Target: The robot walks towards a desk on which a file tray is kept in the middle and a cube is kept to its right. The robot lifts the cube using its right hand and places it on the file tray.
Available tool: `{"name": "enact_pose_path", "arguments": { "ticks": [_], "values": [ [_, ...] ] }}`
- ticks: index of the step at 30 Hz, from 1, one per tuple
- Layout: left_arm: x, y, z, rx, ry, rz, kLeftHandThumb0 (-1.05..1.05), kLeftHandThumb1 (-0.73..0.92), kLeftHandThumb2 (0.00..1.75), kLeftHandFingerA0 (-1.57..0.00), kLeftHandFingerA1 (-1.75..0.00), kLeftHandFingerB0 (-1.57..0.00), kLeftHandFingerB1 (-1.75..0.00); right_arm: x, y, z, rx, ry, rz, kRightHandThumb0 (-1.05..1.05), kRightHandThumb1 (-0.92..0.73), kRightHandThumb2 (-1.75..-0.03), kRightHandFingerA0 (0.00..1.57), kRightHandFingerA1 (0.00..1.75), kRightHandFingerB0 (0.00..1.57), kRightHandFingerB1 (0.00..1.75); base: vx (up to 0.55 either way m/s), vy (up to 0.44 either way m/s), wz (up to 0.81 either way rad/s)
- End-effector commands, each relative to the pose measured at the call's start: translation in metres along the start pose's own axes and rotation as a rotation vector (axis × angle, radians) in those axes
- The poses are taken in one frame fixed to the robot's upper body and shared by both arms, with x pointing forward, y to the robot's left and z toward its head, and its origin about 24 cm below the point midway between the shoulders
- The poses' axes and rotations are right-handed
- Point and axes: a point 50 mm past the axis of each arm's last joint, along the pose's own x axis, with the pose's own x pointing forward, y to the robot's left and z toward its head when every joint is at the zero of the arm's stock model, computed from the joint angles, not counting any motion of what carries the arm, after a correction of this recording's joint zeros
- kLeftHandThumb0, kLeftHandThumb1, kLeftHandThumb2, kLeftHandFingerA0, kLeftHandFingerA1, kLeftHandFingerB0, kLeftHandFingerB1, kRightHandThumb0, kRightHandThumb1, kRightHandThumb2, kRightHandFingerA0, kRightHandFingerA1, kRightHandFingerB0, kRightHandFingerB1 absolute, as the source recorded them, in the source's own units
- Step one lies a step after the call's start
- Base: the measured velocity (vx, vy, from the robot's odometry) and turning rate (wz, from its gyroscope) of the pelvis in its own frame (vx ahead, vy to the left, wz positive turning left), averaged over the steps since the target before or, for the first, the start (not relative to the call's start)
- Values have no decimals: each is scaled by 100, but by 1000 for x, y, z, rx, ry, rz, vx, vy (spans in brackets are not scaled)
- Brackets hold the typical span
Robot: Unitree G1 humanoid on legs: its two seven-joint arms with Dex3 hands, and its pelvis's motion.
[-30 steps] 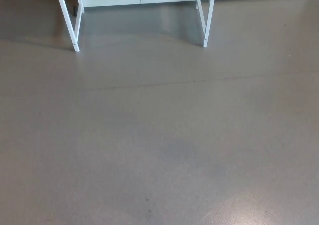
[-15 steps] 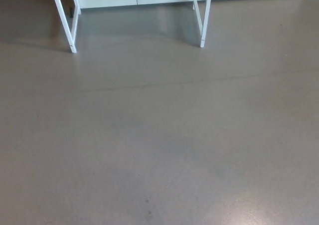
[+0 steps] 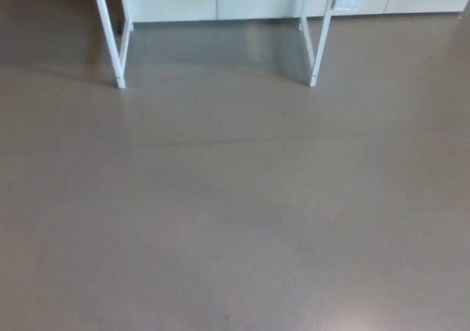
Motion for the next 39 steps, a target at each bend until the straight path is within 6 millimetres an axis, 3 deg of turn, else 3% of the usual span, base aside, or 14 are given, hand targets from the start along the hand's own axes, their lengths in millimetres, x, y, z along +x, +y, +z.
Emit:
{"name": "enact_pose_path", "arguments": {
  "ticks": [1,3,4,6,15,16,18,20,25,31,33,36,37,39],
  "values": [
    [-1,4,4,-11,-28,6,-71,58,110,0,-57,0,-7,-2,-2,-2,-18,-30,-17,-86,-61,-98,24,51,0,16,235,149,6],
    [0,4,5,-15,-12,18,-73,59,109,0,-58,0,-6,-2,-2,-2,-30,-19,-16,-82,-58,-97,24,50,0,18,250,61,2],
    [0,4,6,-1,-11,19,-75,59,112,-1,-60,0,-6,-2,-1,-2,1,-25,-5,-79,-70,-63,32,39,0,17,231,2,7],
    [0,5,4,-10,0,12,-68,62,109,0,-54,0,0,-2,-1,-4,-7,-10,2,-84,-59,-96,24,51,0,17,229,-29,14],
    [0,6,6,-2,11,14,-70,64,110,-5,-58,0,-1,-3,3,-10,-13,8,15,-78,-57,-92,26,51,0,17,362,-166,26],
    [0,6,6,-4,12,17,-71,63,112,-1,-54,0,-6,-3,3,-10,-25,12,16,-74,-69,-63,30,36,0,16,495,-195,39],
    [0,6,6,-8,16,22,-69,63,112,-1,-54,0,-8,-3,3,-10,-30,15,23,-77,-55,-92,19,49,0,20,329,-107,2],
    [1,6,6,-12,17,20,-66,61,111,0,-55,0,-5,-3,3,-10,-36,15,25,-73,-70,-64,29,38,0,16,339,-52,-2],
    [0,6,5,-42,22,27,-71,61,111,0,-50,0,-5,-3,3,-11,8,25,49,-89,-59,-92,20,48,0,8,334,62,-15],
    [0,9,13,58,-2,3,-74,65,111,-1,-58,0,-11,-2,8,-12,-46,45,42,-78,-69,-62,31,37,0,17,489,230,-25],
    [0,10,16,40,-8,0,-71,64,115,-1,-55,0,-10,-2,8,-12,-25,41,57,-75,-54,-90,19,48,0,20,375,108,-5],
    [1,11,19,41,-13,11,-71,61,114,0,-55,0,-10,-2,12,-12,-42,25,46,-88,-60,-90,31,50,0,9,376,49,5],
    [1,11,20,41,-13,10,-71,62,117,-1,-56,0,-11,-2,12,-12,-32,25,44,-70,-66,-60,39,42,0,20,397,8,10],
    [1,12,22,73,-7,7,-73,62,110,0,-58,0,-4,-1,12,-11,-8,39,43,-75,-54,-90,33,55,0,22,369,-53,13]
  ]
}}
